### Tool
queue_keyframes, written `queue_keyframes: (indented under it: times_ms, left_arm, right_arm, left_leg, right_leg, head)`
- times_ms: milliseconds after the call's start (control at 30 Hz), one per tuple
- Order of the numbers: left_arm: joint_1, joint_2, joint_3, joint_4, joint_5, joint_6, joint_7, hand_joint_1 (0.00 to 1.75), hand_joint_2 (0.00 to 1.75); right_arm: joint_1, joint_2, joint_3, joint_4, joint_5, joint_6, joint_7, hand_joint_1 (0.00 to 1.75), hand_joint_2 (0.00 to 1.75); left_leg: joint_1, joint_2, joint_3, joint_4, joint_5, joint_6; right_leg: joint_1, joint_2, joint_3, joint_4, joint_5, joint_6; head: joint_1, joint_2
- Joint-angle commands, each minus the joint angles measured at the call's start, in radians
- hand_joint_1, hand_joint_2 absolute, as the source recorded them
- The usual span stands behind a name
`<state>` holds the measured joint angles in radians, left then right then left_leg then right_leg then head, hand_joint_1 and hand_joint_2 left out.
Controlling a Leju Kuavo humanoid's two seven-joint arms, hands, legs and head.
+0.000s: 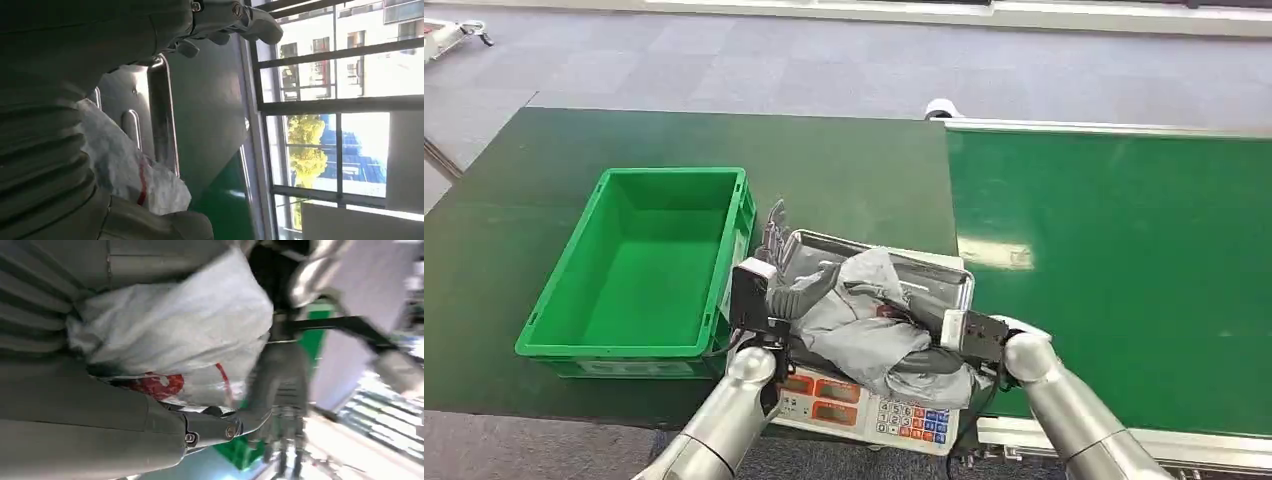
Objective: Moved the parcel from conveyor to table for the left to box.
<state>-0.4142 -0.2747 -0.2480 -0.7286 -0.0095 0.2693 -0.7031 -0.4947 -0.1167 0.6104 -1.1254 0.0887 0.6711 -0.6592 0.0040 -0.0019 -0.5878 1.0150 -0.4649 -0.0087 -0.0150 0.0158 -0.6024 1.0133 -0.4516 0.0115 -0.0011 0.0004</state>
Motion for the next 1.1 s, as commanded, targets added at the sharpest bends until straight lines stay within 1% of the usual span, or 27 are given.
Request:
queue_keyframes:
  times_ms: [33, 100, 167, 200, 233, 267, 300, 333, 367, 400, 433, 500, 533, 567, 600, 633, 667, 700, 767, 800, 833, 867, 900, 933, 967, 1033, 1100]
  left_arm:
    - [-0.033, 0.019, -0.042, 0.055, 0.008, -0.006, 0.005, 0.0, 1.75]
    - [-0.033, 0.019, -0.042, 0.055, 0.008, -0.006, 0.005, 0.0, 1.75]
    - [-0.029, 0.022, -0.04, 0.047, 0.008, -0.005, 0.005, 0.0, 1.75]
    - [-0.029, 0.022, -0.04, 0.047, 0.008, -0.005, 0.005, 0.0, 1.75]
    - [-0.027, 0.024, -0.035, 0.042, 0.007, 0.001, 0.005, 0.0, 1.75]
    - [-0.023, 0.027, -0.03, 0.034, 0.006, 0.007, 0.005, 0.0, 1.75]
    - [-0.023, 0.027, -0.03, 0.034, 0.006, 0.007, 0.005, 0.0, 1.75]
    - [-0.012, 0.034, -0.017, 0.012, 0.004, 0.023, 0.005, 0.0, 1.75]
    - [-0.005, 0.04, -0.011, 0.002, 0.004, 0.023, 0.005, 0.0, 1.75]
    - [-0.001, 0.046, -0.007, -0.004, 0.003, 0.02, 0.005, 0.0, 1.75]
    - [-0.003, 0.05, -0.005, 0.001, 0.0, 0.016, 0.005, 0.0, 1.75]
    - [-0.004, 0.049, -0.005, 0.005, -0.002, 0.014, 0.005, 0.0, 1.75]
    - [-0.005, 0.046, -0.005, 0.006, -0.006, 0.011, 0.005, 0.0, 1.75]
    - [-0.009, 0.039, -0.004, 0.01, -0.009, 0.007, 0.005, 0.0, 1.75]
    - [-0.009, 0.038, -0.003, 0.009, -0.01, 0.007, 0.005, 0.0, 1.75]
    - [-0.009, 0.032, -0.004, 0.008, -0.012, 0.011, 0.005, 0.0, 1.75]
    - [-0.008, 0.029, -0.001, 0.006, -0.012, 0.011, 0.005, 0.0, 1.75]
    - [-0.008, 0.029, -0.001, 0.006, -0.012, 0.011, 0.005, 0.0, 1.75]
    - [-0.009, 0.025, -0.004, 0.008, -0.014, 0.012, 0.005, 0.0, 1.75]
    - [-0.009, 0.025, -0.004, 0.008, -0.014, 0.012, 0.005, 0.0, 1.75]
    - [-0.011, 0.022, -0.005, 0.011, -0.016, 0.014, 0.005, 0.0, 1.75]
    - [-0.011, 0.021, -0.006, 0.011, -0.016, 0.015, 0.005, 0.0, 1.75]
    - [-0.014, 0.017, -0.007, 0.014, -0.014, 0.016, 0.005, 0.0, 1.75]
    - [-0.015, 0.014, -0.007, 0.016, -0.012, 0.02, 0.005, 0.0, 1.75]
    - [-0.016, 0.012, -0.01, 0.018, -0.013, 0.023, 0.005, 0.0, 1.75]
    - [-0.018, 0.009, -0.011, 0.021, -0.012, 0.028, 0.005, 0.0, 1.75]
    - [-0.014, 0.011, -0.009, 0.016, -0.009, 0.033, 0.005, 0.0, 1.75]
  right_arm:
    - [0.025, 0.006, -0.086, -0.145, -0.224, 0.101, 0.004, 0.0, 1.75]
    - [0.027, 0.01, -0.097, -0.155, -0.257, 0.118, 0.007, 0.0, 1.75]
    - [0.017, 0.017, -0.122, -0.171, -0.258, 0.079, 0.033, 0.0, 1.75]
    - [0.017, 0.017, -0.122, -0.171, -0.258, 0.079, 0.033, 0.0, 1.75]
    - [0.013, 0.016, -0.137, -0.187, -0.203, 0.007, 0.045, 0.0, 1.75]
    - [0.01, 0.009, -0.131, -0.199, -0.061, -0.132, 0.069, 0.0, 1.75]
    - [0.01, 0.009, -0.131, -0.199, -0.061, -0.132, 0.069, 0.0, 1.75]
    - [-0.001, -0.01, -0.102, -0.202, 0.177, -0.344, 0.068, 0.0, 1.75]
    - [-0.013, -0.017, -0.074, -0.192, 0.308, -0.436, 0.108, 0.0, 1.75]
    - [-0.032, -0.038, -0.021, -0.177, 0.483, -0.516, 0.188, 0.0, 1.75]
    - [-0.058, -0.063, 0.038, -0.145, 0.664, -0.567, 0.29, 0.0, 1.75]
    - [-0.054, -0.059, 0.038, -0.127, 0.669, -0.566, 0.299, 0.0, 1.75]
    - [-0.047, -0.057, 0.033, -0.118, 0.672, -0.601, 0.273, 0.0, 1.75]
    - [-0.012, -0.034, -0.025, -0.146, 0.589, -0.66, 0.203, 0.0, 1.75]
    - [0.003, -0.025, -0.052, -0.159, 0.555, -0.687, 0.177, 0.0, 1.75]
    - [0.028, -0.027, -0.079, -0.201, 0.534, -0.718, 0.163, 0.0, 1.75]
    - [0.076, -0.01, -0.14, -0.266, 0.486, -0.788, 0.133, 0.0, 1.75]
    - [0.076, -0.01, -0.14, -0.266, 0.486, -0.788, 0.133, 0.0, 1.75]
    - [0.13, 0.003, -0.203, -0.342, 0.444, -0.857, 0.114, 0.0, 1.75]
    - [0.13, 0.003, -0.203, -0.342, 0.444, -0.857, 0.114, 0.0, 1.75]
    - [0.176, 0.036, -0.273, -0.388, 0.357, -0.91, 0.084, 0.0, 1.75]
    - [0.192, 0.048, -0.302, -0.402, 0.32, -0.927, 0.072, 0.0, 1.75]
    - [0.225, 0.068, -0.371, -0.437, 0.289, -1.004, 0.04, 0.0, 1.75]
    - [0.251, 0.097, -0.43, -0.469, 0.234, -1.052, 0.027, 0.0, 1.75]
    - [0.272, 0.108, -0.481, -0.492, 0.186, -1.083, 0.008, 0.0, 1.75]
    - [0.298, 0.11, -0.55, -0.508, 0.13, -1.108, -0.007, 0.0, 1.75]
    - [0.308, 0.116, -0.596, -0.487, 0.117, -1.133, 0.002, 0.0, 1.75]
  left_leg:
    - [0.001, -0.001, 0.001, -0.001, 0.0, 0.0]
    - [0.0, -0.001, -0.001, -0.001, 0.0, 0.0]
    - [0.0, -0.001, -0.001, 0.0, 0.0, 0.0]
    - [0.0, -0.001, -0.001, -0.001, 0.001, 0.0]
    - [0.0, 0.0, -0.001, -0.001, 0.0, 0.0]
    - [0.0, -0.001, 0.0, -0.002, 0.001, 0.0]
    - [0.0, -0.001, -0.002, 0.0, 0.0, 0.0]
    - [0.0, -0.001, -0.001, -0.001, 0.001, 0.0]
    - [0.0, 0.0, 0.0, -0.002, 0.001, 0.0]
    - [0.0, 0.0, 0.0, -0.002, 0.001, 0.0]
    - [0.001, 0.0, 0.001, -0.003, 0.001, 0.0]
    - [0.0, 0.001, 0.0, -0.001, 0.0, 0.0]
    - [0.0, 0.001, 0.002, -0.003, 0.001, 0.0]
    - [0.001, -0.001, 0.002, -0.003, 0.001, 0.0]
    - [0.0, -0.003, -0.001, -0.001, 0.0, 0.0]
    - [0.001, -0.003, 0.0, -0.002, 0.001, 0.0]
    - [0.0, -0.003, 0.001, -0.003, 0.0, 0.0]
    - [0.001, -0.005, 0.0, -0.002, 0.0, 0.0]
    - [0.0, -0.004, 0.0, -0.001, 0.0, 0.0]
    - [0.001, -0.007, 0.0, -0.002, 0.0, 0.001]
    - [0.0, -0.005, -0.002, -0.001, 0.0, 0.001]
    - [0.0, -0.005, -0.001, -0.001, 0.0, 0.0]
    - [0.0, -0.007, -0.001, -0.002, 0.001, 0.001]
    - [0.0, -0.007, -0.003, -0.001, 0.0, 0.001]
    - [0.001, -0.008, -0.002, -0.002, 0.001, 0.0]
    - [0.0, -0.01, -0.003, -0.001, 0.001, 0.001]
    - [0.0, -0.012, -0.003, -0.001, 0.001, 0.001]
  right_leg:
    - [0.001, -0.003, 0.002, -0.002, 0.0, -0.001]
    - [0.0, -0.002, 0.0, -0.001, 0.0, 0.0]
    - [0.0, -0.002, 0.0, -0.001, 0.0, 0.0]
    - [0.0, -0.002, 0.0, -0.001, 0.0, 0.0]
    - [-0.001, -0.002, 0.0, -0.001, 0.0, 0.0]
    - [-0.001, -0.002, 0.001, -0.002, 0.001, 0.0]
    - [-0.001, -0.002, -0.001, 0.0, 0.0, 0.0]
    - [-0.001, -0.002, 0.0, -0.001, 0.0, 0.0]
    - [-0.001, -0.002, 0.001, -0.002, 0.001, -0.001]
    - [-0.001, -0.002, 0.001, -0.002, 0.001, -0.001]
    - [0.0, -0.001, 0.002, -0.004, 0.001, -0.001]
    - [-0.001, 0.0, 0.001, -0.002, 0.001, 0.0]
    - [-0.001, 0.0, 0.002, -0.003, 0.001, -0.001]
    - [0.0, -0.002, 0.003, -0.004, 0.001, -0.001]
    - [-0.001, -0.003, 0.001, -0.001, 0.0, 0.0]
    - [0.0, -0.004, 0.002, -0.003, 0.0, 0.0]
    - [-0.001, -0.004, 0.003, -0.003, 0.0, -0.001]
    - [0.0, -0.007, 0.003, -0.003, -0.001, -0.001]
    - [-0.001, -0.006, 0.002, -0.002, -0.001, 0.0]
    - [0.0, -0.008, 0.003, -0.003, -0.001, 0.0]
    - [-0.001, -0.006, 0.0, -0.001, -0.001, 0.0]
    - [-0.001, -0.007, 0.001, -0.001, -0.001, 0.0]
    - [-0.001, -0.009, 0.002, -0.002, -0.002, 0.0]
    - [-0.001, -0.009, 0.0, -0.001, -0.002, 0.0]
    - [0.0, -0.01, 0.002, -0.002, -0.002, 0.0]
    - [-0.001, -0.013, 0.001, -0.002, -0.003, 0.0]
    - [-0.001, -0.014, 0.002, -0.002, -0.002, 0.0]
  head:
    - [0.0, 0.0]
    - [0.0, 0.0]
    - [0.0, 0.0]
    - [0.0, 0.0]
    - [0.0, 0.0]
    - [0.0, 0.0]
    - [0.0, 0.0]
    - [0.0, 0.0]
    - [0.0, 0.0]
    - [0.0, 0.0]
    - [0.0, 0.0]
    - [0.0, 0.0]
    - [0.0, 0.0]
    - [0.0, 0.0]
    - [0.0, 0.0]
    - [0.0, 0.0]
    - [0.0, 0.0]
    - [0.0, 0.0]
    - [0.0, 0.0]
    - [0.0, 0.0]
    - [-0.001, 0.0]
    - [0.0, 0.0]
    - [0.0, 0.0]
    - [0.0, 0.0]
    - [0.0, 0.0]
    - [0.0, 0.0]
    - [0.0, 0.0]
